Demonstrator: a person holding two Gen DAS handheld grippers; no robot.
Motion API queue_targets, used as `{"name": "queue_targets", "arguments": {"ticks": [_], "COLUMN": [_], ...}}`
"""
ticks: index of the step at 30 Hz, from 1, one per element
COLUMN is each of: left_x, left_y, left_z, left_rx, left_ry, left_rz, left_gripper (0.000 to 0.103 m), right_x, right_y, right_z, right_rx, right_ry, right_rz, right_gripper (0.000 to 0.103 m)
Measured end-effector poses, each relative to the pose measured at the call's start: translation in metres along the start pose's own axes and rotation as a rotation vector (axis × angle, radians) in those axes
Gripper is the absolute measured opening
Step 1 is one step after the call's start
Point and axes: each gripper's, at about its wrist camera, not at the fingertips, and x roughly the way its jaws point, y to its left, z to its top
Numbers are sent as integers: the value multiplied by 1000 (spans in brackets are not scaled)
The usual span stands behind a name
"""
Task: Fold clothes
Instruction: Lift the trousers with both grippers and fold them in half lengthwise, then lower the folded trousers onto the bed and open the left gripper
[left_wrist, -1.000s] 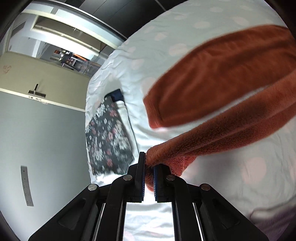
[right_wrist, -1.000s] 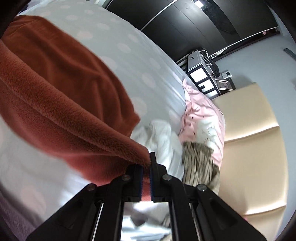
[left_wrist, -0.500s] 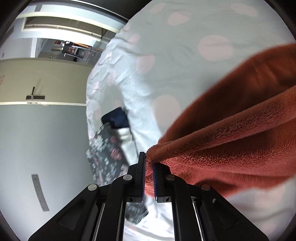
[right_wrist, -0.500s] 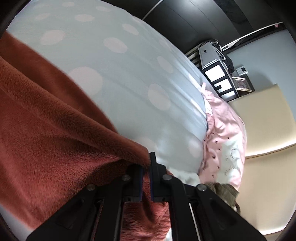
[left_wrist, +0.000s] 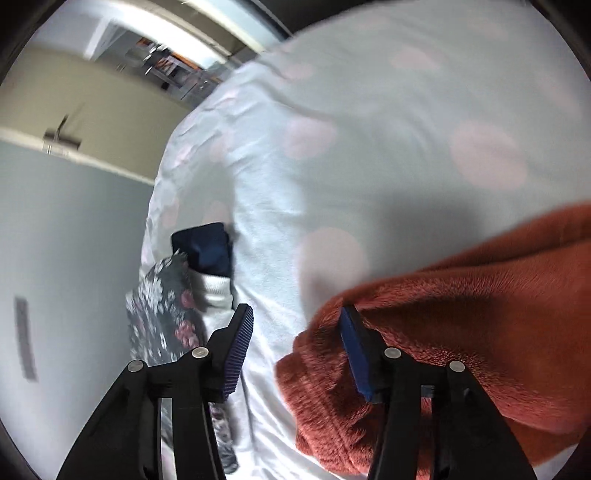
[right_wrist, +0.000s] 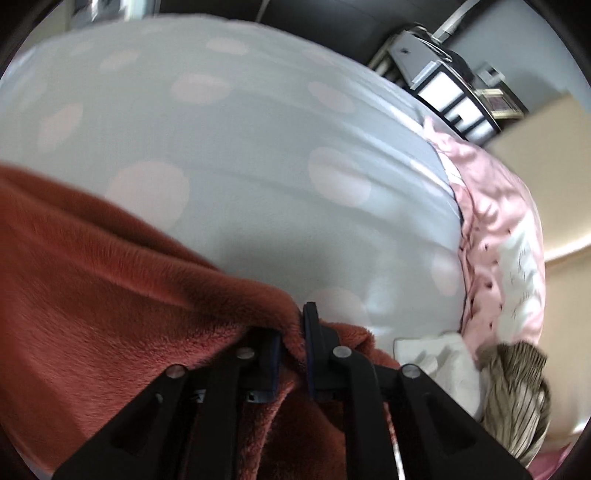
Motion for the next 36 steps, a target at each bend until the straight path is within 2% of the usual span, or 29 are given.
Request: {"name": "queue_targets", "arguments": {"ticks": [3, 7, 14, 20, 24, 28, 31, 34, 36], "left_x": [-19, -29, -13, 16, 32, 32, 19, 6, -1], "left_y": [26, 47, 41, 32, 29, 18, 12, 11, 11], "left_z": [-12, -39, -94, -119, -120, -112, -107, -105, -105], "left_rx": [-101, -186, -266, -367, -483, -531, -498, -477, -464], "left_ry": [-29, -17, 31, 98, 115, 126, 113, 114, 120], "left_rz": [-74, -138, -246, -332, -393, -362, -307, -259, -270], "left_gripper": [52, 54, 54, 54, 54, 55, 55, 56, 57], "right_x": [-27, -64, -99, -121, -128, -126, -114, -114, -118], "right_y": [-10, -7, 59, 109, 115, 115, 117, 113, 113], "right_z": [-4, -21, -83, -158, -173, -166, -161, -156, -159], "right_rx": [111, 245, 413, 527, 550, 519, 497, 517, 520], "right_ry": [-54, -129, -158, -279, -349, -409, -395, -409, -422], "right_rz": [24, 94, 301, 327, 307, 250, 213, 214, 213], "right_gripper": [18, 19, 19, 19, 19, 19, 19, 19, 19]}}
